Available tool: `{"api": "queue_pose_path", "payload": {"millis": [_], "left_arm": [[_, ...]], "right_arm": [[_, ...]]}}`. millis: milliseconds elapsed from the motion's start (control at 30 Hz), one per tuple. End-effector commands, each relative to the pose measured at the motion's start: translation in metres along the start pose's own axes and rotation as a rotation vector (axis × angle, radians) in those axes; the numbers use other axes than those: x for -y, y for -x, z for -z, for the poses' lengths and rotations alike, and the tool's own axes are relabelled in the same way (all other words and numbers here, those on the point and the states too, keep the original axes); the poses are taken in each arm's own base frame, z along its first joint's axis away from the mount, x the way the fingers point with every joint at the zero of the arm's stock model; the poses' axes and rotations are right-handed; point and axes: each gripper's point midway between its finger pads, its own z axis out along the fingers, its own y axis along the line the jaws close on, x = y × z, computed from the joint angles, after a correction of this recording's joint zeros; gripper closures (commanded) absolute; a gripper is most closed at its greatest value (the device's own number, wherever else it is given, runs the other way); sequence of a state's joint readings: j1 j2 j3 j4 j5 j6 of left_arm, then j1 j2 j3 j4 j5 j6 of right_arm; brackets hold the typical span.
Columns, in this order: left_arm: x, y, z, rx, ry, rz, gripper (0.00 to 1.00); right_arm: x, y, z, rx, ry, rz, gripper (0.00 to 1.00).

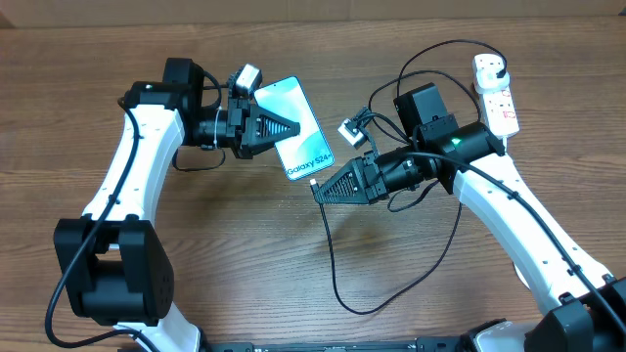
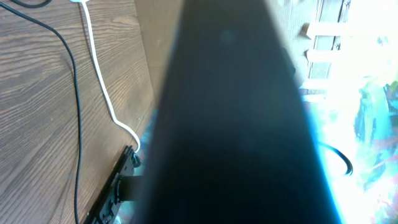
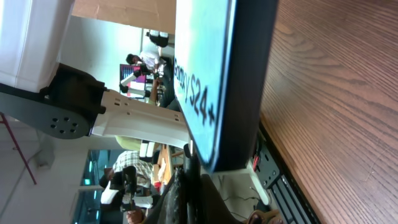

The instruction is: Plug charger to phone and switch on socket

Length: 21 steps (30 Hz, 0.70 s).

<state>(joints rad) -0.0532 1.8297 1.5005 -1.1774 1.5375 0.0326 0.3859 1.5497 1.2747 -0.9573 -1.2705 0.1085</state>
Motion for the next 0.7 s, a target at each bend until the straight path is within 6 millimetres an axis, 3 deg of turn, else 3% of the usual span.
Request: {"api": "queue_pose_path", "payload": {"millis": [0, 667], "left_arm": [[0.0267, -0.0031, -0.0035, -0.010, -0.047, -0.091, 0.96], [0.0267, -0.0031, -0.0035, -0.010, -0.047, -0.090, 0.96]], "right_arm": [[-0.0031, 0.0006, 0.0009, 0.000, 0.024, 0.004, 0.96], [0.0031, 0.0064, 0.0099, 0.032, 0.003, -0.006, 0.96]]}}
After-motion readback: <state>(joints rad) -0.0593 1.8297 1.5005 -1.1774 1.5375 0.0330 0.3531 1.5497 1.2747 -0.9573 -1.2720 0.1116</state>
